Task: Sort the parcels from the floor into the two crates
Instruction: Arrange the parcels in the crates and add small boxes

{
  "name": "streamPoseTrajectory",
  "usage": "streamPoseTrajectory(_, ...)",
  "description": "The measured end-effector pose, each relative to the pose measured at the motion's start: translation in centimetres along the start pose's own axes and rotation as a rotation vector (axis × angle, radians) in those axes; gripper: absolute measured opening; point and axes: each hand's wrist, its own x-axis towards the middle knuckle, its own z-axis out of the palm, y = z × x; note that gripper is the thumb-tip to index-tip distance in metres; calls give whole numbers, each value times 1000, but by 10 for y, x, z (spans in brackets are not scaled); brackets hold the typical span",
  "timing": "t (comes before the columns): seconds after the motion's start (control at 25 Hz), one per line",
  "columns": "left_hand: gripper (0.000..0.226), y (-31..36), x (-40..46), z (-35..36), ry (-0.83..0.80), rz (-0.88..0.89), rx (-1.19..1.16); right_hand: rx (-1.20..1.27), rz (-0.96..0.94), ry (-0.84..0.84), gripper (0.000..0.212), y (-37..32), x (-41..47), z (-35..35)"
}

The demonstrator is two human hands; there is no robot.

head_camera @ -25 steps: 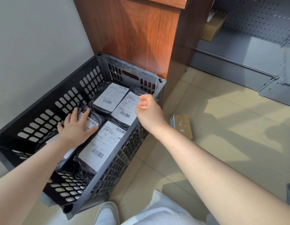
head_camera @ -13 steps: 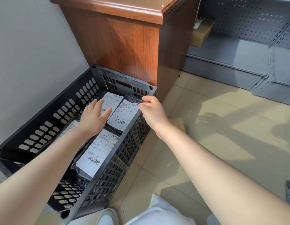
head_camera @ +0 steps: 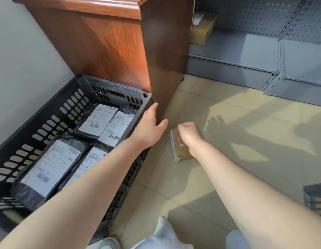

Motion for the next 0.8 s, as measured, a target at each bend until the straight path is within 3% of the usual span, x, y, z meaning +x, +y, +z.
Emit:
streamPoseTrajectory(0.08, 71, -22, 10, 19, -89, -185, -23, -86, 32, 13, 12, 18, 8, -12)
streamPoseTrajectory(0.2, 68, -55, 20, 44, -213, -437, -34, -294, 86, -7, 32, 49, 26, -32)
streamPoseTrajectory(0.32, 65, -82, 26, 70, -307, -593, -85, -357, 139, -16, 11, 73, 42, -36)
streamPoseTrajectory(0.36, 63, -89, 30, 81, -332, -635, -126, -355, 154, -34, 26, 84, 51, -35)
streamPoseTrajectory(0.4, 61, -92, 31, 89, -337, -666, -182, -353, 162, -59, 48, 88, 52, -32)
streamPoseTrajectory(0.48, 59, -91, 30, 102, -305, -712, -326, -369, 147, -111, 66, 95, 54, -25)
streamPoseTrajectory(0.68, 44, -86, 26, 129, -327, -761, -659, -352, 70, -131, 48, 104, 63, -11)
streamPoseTrajectory(0.8, 29, -86, 26, 135, -332, -751, -778, -405, 27, -180, 70, 113, 68, -12)
